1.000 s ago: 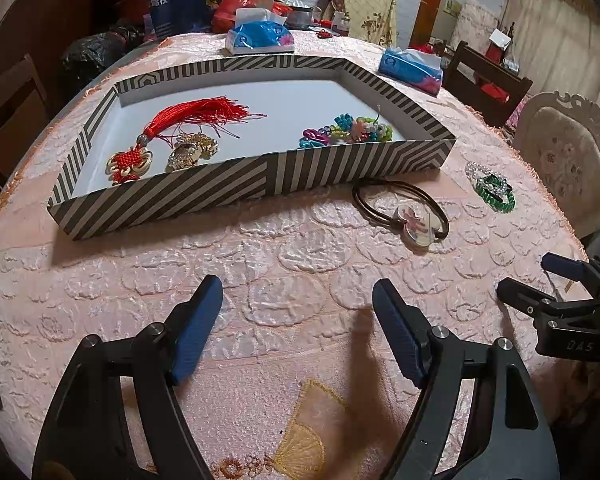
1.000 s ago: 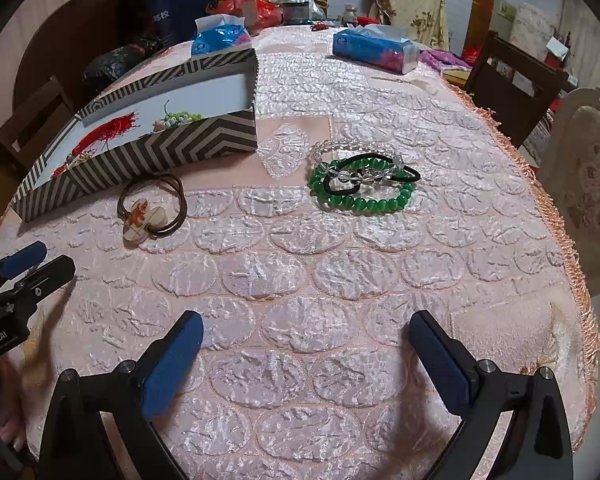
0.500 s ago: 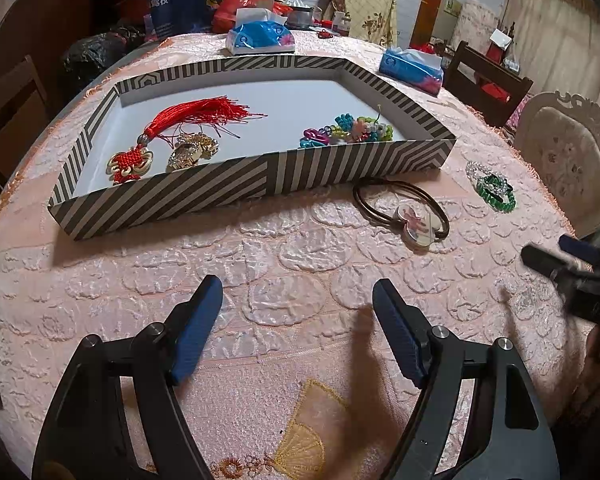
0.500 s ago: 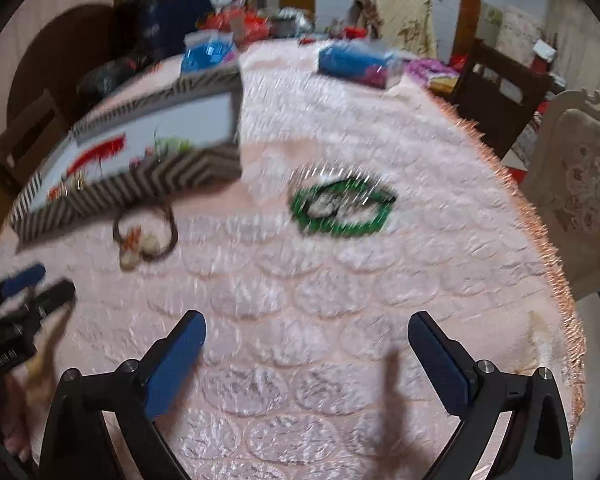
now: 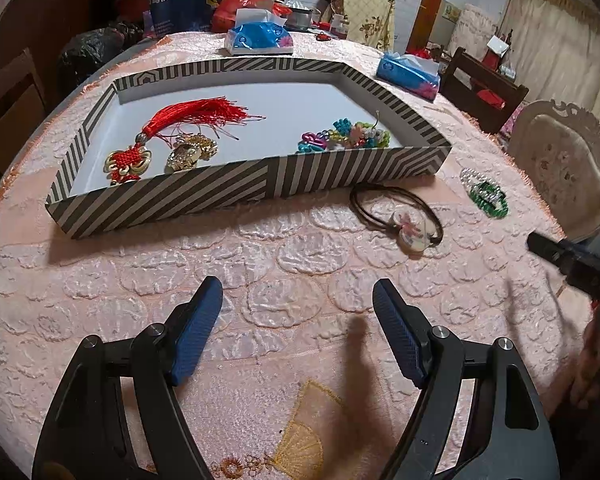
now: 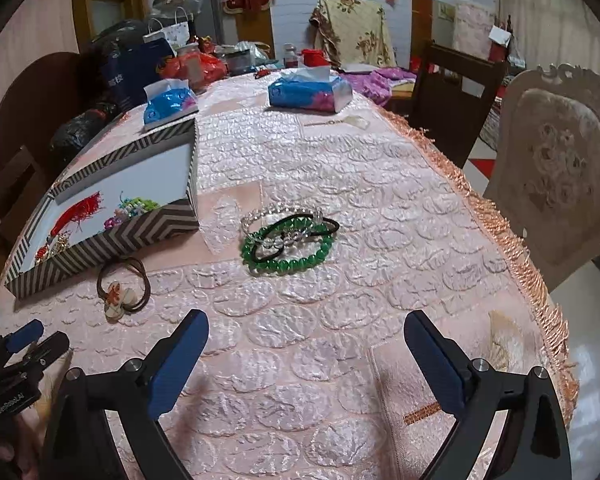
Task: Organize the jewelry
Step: 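Move the open left tool toward the black hair tie with flower charm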
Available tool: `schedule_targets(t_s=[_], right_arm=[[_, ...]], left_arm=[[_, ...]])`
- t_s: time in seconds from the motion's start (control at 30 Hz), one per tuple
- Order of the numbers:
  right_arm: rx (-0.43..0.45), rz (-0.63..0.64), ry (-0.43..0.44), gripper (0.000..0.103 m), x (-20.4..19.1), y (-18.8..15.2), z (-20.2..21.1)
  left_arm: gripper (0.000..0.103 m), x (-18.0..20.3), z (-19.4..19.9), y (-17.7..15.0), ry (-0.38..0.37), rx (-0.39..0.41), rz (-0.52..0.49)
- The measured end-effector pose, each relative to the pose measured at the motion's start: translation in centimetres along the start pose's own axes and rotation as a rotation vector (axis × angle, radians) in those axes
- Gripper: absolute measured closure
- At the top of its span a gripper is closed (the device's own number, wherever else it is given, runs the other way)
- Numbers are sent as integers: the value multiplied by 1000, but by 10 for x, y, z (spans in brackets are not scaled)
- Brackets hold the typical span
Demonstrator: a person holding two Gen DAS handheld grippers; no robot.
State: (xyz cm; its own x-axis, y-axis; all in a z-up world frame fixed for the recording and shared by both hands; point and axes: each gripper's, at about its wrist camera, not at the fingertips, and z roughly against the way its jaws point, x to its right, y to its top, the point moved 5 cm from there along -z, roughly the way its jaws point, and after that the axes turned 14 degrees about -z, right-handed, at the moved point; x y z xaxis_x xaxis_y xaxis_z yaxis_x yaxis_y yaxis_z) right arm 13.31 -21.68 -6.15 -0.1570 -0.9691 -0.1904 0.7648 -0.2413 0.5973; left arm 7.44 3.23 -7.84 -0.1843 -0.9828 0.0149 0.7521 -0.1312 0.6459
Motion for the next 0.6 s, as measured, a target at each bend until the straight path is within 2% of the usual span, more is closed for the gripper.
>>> schedule_targets(t_s=[0.27,0.43,0.5,0.6], right_arm=[[-11,1,-1,5,3,-2,0],[-16,-1,1,5,3,-2,-1],[-17,-4,2,5,3,-2,-1],[-20,0,3,5,2,-3,-2]], left_arm=[[25,31,-12,34,-41,8,-70],[25,50,-34,50,-63,-25,-86],[25,55,-41,52,-54,-36,-95],[25,58,-52,55,9,-52,-109]])
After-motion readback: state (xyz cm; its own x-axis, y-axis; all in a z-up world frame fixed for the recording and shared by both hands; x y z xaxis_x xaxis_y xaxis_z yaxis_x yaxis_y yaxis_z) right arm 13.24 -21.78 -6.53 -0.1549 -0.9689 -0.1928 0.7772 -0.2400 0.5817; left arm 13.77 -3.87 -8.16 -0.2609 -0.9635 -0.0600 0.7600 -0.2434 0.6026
